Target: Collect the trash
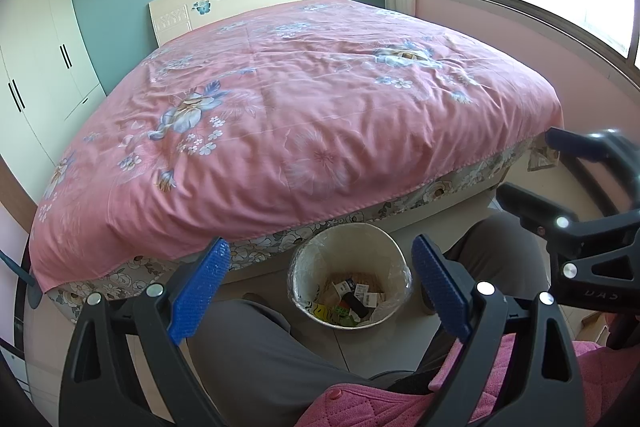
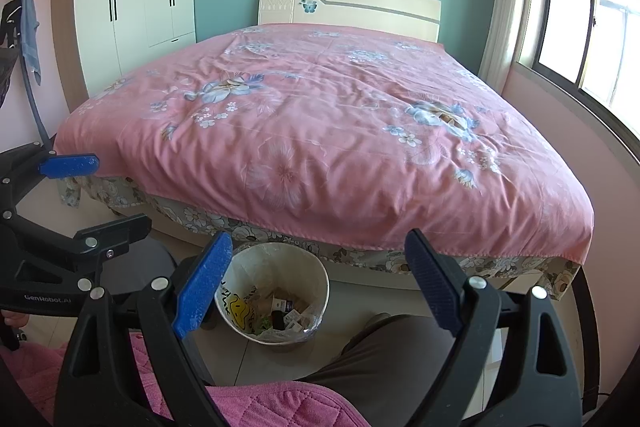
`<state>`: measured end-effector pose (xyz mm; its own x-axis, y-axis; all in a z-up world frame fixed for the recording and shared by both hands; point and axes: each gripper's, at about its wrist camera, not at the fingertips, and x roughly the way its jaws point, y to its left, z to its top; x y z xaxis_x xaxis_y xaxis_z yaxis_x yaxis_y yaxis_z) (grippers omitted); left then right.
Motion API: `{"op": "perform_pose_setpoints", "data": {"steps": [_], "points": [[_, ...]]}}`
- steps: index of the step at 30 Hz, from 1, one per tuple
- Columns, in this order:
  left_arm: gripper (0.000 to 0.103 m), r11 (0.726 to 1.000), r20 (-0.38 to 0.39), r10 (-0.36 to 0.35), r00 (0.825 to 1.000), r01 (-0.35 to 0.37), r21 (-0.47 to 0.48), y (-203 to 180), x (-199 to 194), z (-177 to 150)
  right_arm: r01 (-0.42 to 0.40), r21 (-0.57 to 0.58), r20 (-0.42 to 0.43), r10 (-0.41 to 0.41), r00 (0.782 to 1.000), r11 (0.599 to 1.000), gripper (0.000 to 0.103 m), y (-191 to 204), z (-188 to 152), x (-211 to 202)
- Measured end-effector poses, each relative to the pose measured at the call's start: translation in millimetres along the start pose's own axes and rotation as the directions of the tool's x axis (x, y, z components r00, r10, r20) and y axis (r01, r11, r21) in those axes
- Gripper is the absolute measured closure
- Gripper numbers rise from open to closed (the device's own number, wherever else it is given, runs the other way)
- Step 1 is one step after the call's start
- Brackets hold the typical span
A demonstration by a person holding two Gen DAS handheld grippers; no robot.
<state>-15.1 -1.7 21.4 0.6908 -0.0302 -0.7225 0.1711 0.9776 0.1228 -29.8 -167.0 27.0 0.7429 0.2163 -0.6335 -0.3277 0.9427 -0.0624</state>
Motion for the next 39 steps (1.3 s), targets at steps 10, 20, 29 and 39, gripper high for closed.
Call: {"op": "perform_pose_setpoints", "data": {"steps": [10, 20, 29, 39], "points": [[0.009, 1.0, 0.001, -0.002, 1.0, 0.002, -0.001, 0.0, -0.5, 0.1, -0.002, 0.0, 0.003, 0.002, 1.0, 1.0, 0.016, 1.0, 1.7, -0.9], [0.009, 1.0, 0.0, -0.001, 1.0, 0.001, -0.001, 1.2, -0.8, 0.5, -0.004, -0.004, 0.002, 0.004, 1.0, 1.0, 0.016, 1.0, 3.6, -1.1], [0.009, 1.0, 0.002, 0.0, 1.0, 0.0, -0.002, 1.3, -0.8, 0.5, -0.004, -0.006, 0.004, 0.004, 1.0, 1.0, 0.016, 1.1, 5.0, -0.8], [0.009, 1.0, 0.0, -0.002, 1.0, 0.002, -0.003, 1.2, -0.6, -0.2, -0.011, -0.008, -0.007, 0.011, 1.0, 1.0, 0.016, 1.4, 5.4, 1.1]]}}
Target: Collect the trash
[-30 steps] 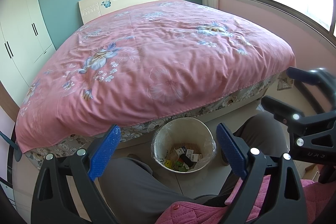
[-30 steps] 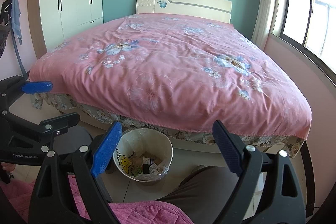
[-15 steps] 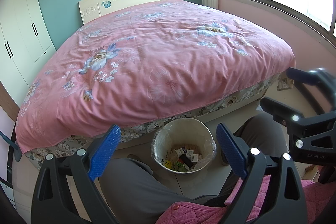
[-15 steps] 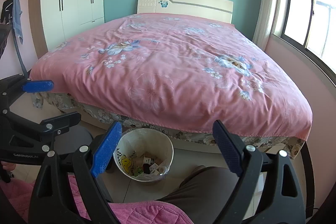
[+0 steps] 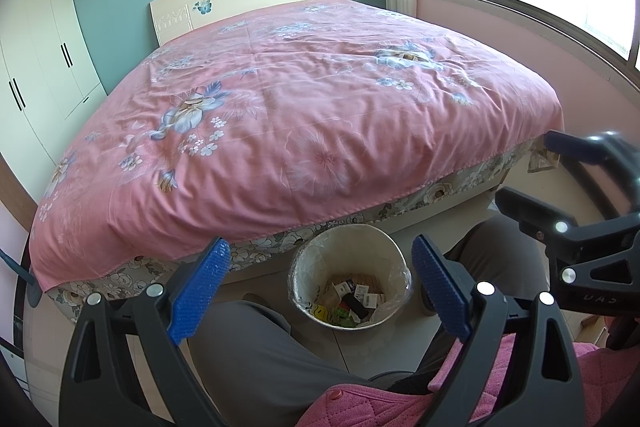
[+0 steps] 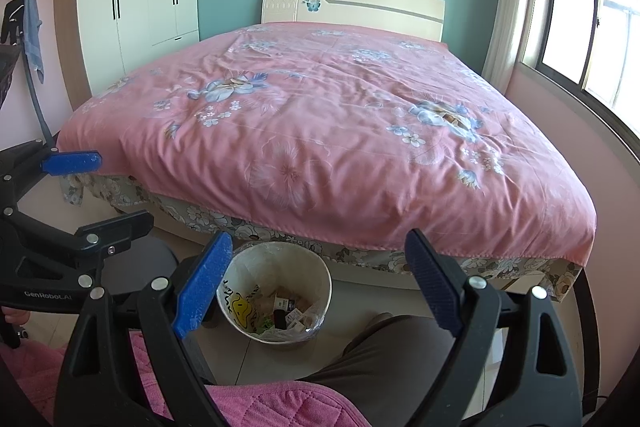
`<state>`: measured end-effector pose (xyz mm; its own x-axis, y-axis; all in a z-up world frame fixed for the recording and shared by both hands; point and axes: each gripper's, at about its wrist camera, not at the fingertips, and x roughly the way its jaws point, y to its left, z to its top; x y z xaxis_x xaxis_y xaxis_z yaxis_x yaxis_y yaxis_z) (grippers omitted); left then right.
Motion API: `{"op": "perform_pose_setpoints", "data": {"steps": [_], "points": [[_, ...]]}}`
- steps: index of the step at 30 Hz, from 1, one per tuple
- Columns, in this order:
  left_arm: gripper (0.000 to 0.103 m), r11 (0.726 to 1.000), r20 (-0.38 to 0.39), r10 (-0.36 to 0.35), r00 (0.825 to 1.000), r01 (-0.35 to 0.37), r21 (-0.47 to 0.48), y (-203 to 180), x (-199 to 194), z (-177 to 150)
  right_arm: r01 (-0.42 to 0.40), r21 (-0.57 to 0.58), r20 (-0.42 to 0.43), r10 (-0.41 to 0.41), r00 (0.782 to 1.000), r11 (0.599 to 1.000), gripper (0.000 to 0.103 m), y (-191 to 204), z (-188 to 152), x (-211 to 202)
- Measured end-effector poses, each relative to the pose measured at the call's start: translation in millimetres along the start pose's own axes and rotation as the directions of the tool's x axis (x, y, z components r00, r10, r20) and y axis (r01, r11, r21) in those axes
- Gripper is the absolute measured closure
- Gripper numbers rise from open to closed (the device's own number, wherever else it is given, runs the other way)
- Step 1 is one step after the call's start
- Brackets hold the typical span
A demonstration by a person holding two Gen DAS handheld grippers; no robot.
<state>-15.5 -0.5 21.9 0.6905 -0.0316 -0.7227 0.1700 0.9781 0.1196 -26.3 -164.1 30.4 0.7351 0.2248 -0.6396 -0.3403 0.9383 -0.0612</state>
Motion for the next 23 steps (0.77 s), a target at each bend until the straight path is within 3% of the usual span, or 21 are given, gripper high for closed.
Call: {"op": "perform_pose_setpoints", "data": {"steps": [23], "points": [[0.009, 1.0, -0.001, -0.005, 1.0, 0.005, -0.005, 0.1, -0.1, 1.5, -0.003, -0.002, 0.0, 0.003, 1.0, 1.0, 0.016, -0.9, -1.3, -0.1]]}}
